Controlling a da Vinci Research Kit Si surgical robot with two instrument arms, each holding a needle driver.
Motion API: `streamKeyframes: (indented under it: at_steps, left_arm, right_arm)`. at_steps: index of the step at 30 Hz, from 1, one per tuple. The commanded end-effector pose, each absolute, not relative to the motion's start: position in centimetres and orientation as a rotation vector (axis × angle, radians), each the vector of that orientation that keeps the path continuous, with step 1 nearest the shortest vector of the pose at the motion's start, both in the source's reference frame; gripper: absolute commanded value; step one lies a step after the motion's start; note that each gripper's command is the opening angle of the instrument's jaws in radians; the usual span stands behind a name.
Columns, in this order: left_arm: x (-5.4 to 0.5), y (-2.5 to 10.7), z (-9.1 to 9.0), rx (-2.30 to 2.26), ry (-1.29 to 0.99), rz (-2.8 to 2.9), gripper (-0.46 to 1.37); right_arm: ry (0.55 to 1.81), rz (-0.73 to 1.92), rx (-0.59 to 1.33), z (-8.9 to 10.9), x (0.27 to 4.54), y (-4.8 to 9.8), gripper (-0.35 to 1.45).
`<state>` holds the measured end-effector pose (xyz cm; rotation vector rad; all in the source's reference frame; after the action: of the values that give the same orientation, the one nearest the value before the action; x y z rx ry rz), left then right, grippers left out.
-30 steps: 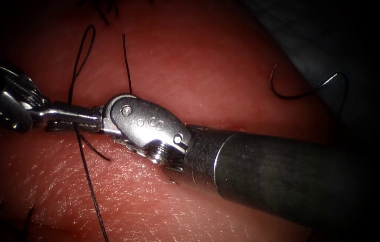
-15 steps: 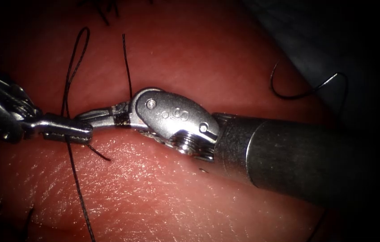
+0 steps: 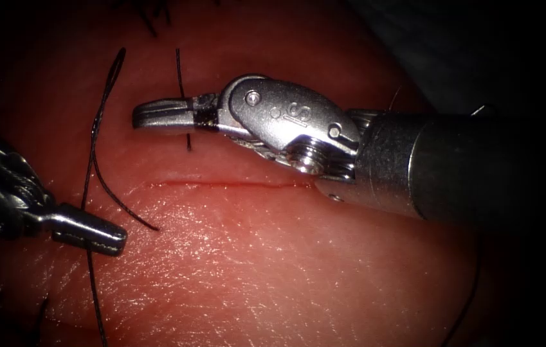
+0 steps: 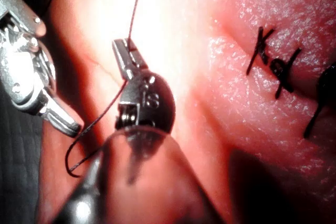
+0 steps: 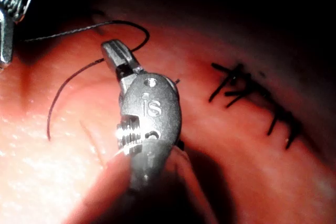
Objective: Wound Closure
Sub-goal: Wrap the suture counter-clockwise around the right gripper two times
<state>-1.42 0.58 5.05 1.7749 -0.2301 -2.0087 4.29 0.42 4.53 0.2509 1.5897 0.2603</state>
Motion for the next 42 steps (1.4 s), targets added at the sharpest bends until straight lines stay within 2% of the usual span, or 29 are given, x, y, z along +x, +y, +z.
streamKeyframes:
  at_steps: [1,11,20,30,42]
  left_arm:
    - [-1.42,0.6,5.1,1.766,-0.215,-2.009,-0.35]
    - [-1.46,0.5,5.1,1.74,-0.181,-2.037,-0.35]
    - [-1.52,0.5,5.0,1.737,-0.171,-2.037,-0.35]
    - [-1.51,0.5,4.8,1.742,-0.142,-2.014,-0.35]
    - [-1.41,0.7,4.5,1.767,-0.118,-1.984,-0.35]
  right_arm:
    - [1.598,0.261,0.258,4.5,4.3,0.5,-0.35]
    - [1.642,0.25,0.279,4.3,4.38,0.9,-0.35]
    - [1.567,0.184,0.329,4.7,4.8,1.1,-0.35]
    - [1.557,0.07,0.442,5.0,5.27,1.1,-0.35]
    - [1.504,-0.064,0.661,5.1,5.25,0.6,-0.35]
